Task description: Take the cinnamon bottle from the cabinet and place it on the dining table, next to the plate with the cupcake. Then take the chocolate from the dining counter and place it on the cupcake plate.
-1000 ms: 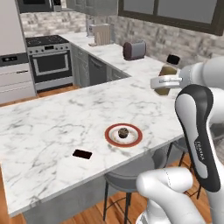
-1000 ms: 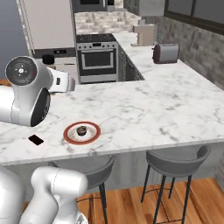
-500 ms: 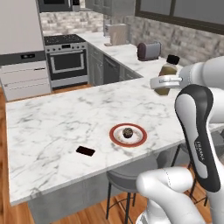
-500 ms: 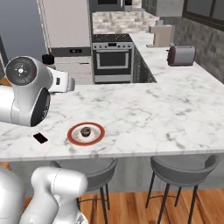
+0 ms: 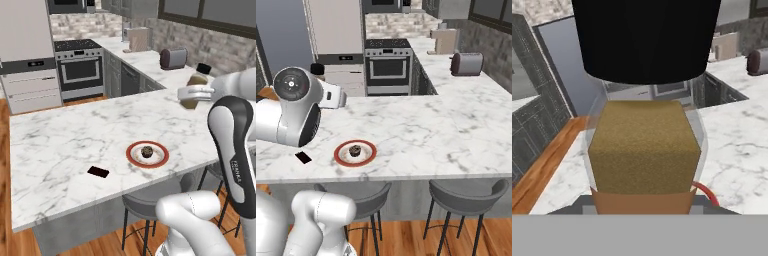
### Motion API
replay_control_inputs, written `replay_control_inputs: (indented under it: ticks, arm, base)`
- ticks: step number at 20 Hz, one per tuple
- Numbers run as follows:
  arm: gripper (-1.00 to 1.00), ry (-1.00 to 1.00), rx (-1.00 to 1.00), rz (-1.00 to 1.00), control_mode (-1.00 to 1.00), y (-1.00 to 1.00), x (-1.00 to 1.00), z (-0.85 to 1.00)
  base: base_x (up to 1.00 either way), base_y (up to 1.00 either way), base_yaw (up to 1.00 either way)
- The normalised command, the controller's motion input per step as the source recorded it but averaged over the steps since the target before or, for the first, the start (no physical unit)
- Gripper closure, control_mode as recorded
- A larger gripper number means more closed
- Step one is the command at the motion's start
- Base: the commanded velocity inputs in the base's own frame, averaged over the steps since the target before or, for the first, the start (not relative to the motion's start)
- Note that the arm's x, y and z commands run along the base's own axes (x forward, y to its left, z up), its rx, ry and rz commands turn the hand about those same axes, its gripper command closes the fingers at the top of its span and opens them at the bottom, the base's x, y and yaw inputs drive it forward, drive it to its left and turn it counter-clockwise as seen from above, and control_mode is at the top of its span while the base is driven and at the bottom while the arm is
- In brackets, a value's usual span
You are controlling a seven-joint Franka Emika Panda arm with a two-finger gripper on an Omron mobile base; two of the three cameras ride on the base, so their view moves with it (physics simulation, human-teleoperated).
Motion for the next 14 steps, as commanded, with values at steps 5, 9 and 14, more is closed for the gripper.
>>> replay_control_inputs:
  ticks: [5,9,14]
  arm:
    - [1.00,0.00,0.23,0.23,-1.00,-0.66,-0.08,-0.20]
    - [1.00,0.04,0.15,0.32,-1.00,-0.59,-0.05,-0.27]
    - [1.00,0.18,0.01,0.30,-1.00,-0.50,0.08,-0.42]
  base:
    - [0.00,0.00,0.00]
    - [0.00,0.00,0.00]
    - [0.00,0.00,0.00]
